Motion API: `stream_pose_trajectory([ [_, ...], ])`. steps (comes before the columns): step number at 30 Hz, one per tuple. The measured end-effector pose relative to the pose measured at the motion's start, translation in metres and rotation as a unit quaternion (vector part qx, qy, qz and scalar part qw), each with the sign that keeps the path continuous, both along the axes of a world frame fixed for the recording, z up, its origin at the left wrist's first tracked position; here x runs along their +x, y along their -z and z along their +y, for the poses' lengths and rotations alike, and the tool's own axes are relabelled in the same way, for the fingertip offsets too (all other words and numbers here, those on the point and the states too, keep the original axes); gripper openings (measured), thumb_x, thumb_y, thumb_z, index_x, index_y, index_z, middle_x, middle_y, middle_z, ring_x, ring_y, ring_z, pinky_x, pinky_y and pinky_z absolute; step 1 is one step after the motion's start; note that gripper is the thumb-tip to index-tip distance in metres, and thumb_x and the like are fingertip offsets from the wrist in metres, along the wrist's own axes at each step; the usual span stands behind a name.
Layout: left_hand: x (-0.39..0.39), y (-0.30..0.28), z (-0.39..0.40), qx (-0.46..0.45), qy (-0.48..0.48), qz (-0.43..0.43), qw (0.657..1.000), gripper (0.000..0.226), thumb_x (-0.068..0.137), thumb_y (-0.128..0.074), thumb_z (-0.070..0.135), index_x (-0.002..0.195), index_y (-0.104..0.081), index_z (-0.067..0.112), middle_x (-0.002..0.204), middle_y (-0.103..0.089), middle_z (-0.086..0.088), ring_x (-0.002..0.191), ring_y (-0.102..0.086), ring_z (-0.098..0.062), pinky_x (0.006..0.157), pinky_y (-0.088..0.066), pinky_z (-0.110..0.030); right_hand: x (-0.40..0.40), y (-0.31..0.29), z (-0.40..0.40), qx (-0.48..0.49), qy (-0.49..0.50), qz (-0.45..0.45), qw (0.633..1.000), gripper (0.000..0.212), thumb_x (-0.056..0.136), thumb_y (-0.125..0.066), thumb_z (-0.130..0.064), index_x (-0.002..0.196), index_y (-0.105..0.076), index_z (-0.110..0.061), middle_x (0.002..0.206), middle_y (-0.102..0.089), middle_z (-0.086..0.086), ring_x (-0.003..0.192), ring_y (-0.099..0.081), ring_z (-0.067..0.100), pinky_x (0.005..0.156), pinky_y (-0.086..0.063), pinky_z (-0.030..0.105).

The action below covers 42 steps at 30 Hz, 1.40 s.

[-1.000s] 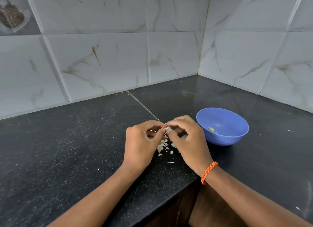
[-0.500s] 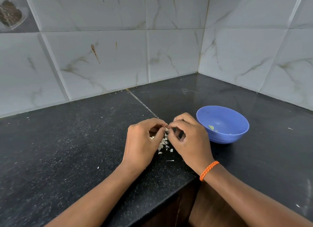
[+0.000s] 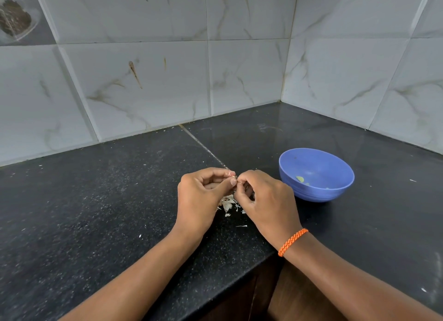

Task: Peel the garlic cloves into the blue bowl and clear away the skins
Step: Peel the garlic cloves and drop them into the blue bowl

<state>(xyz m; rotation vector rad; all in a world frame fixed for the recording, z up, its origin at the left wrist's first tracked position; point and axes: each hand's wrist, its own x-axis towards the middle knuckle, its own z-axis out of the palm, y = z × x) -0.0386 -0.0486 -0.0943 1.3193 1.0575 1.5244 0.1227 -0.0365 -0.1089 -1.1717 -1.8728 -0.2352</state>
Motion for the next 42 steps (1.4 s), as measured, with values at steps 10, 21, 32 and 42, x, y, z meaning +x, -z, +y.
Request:
stream_pose_trajectory([
  [10,0.003,-0.0038,-0.0036,-0.035,0.006,-0.036,0.999,0.01,0.091,-0.084,0.003,0.099,-0.081,-0.002,0.092,-0.083,-0.016,0.088,-0.083,-0.03,0.08,-0.066,-0.03,-0.0028,0.0015,0.0,0.025,0.021,-0.033,0.999,0.018,0.1,-0.054,-0.027,0.092,-0.067,-0.017,0.076,-0.064,-0.004,0.057,-0.059,0.018,0.044,-0.05,0.037],
  [21,0.0024,-0.0021,-0.0012,-0.052,0.014,-0.035,0.998,0.006,0.094,-0.082,0.004,0.098,-0.082,-0.001,0.092,-0.082,-0.017,0.089,-0.082,-0.034,0.082,-0.067,-0.034,0.0007,-0.0023,0.0071,-0.049,-0.065,0.072,0.994,0.013,0.089,-0.066,-0.026,0.078,-0.062,-0.021,0.064,-0.058,-0.012,0.056,-0.058,0.014,0.052,-0.053,0.041],
  [32,0.0026,-0.0011,0.0016,-0.024,0.064,-0.043,0.997,0.008,0.098,-0.076,0.003,0.103,-0.075,-0.003,0.1,-0.079,-0.018,0.09,-0.078,-0.024,0.08,-0.062,-0.027,0.0013,-0.0047,0.0058,-0.041,-0.064,0.101,0.992,0.015,0.085,-0.073,-0.019,0.075,-0.062,-0.019,0.063,-0.058,-0.009,0.055,-0.057,0.015,0.051,-0.05,0.04],
  [42,-0.004,-0.0047,0.0004,-0.027,0.133,-0.034,0.99,0.022,0.095,-0.078,0.005,0.117,-0.08,0.001,0.108,-0.082,-0.018,0.103,-0.081,-0.033,0.091,-0.064,-0.034,0.0018,-0.0066,0.004,-0.029,-0.074,0.133,0.988,0.02,0.09,-0.074,-0.03,0.077,-0.063,-0.018,0.067,-0.059,-0.01,0.059,-0.058,0.014,0.053,-0.051,0.04],
])
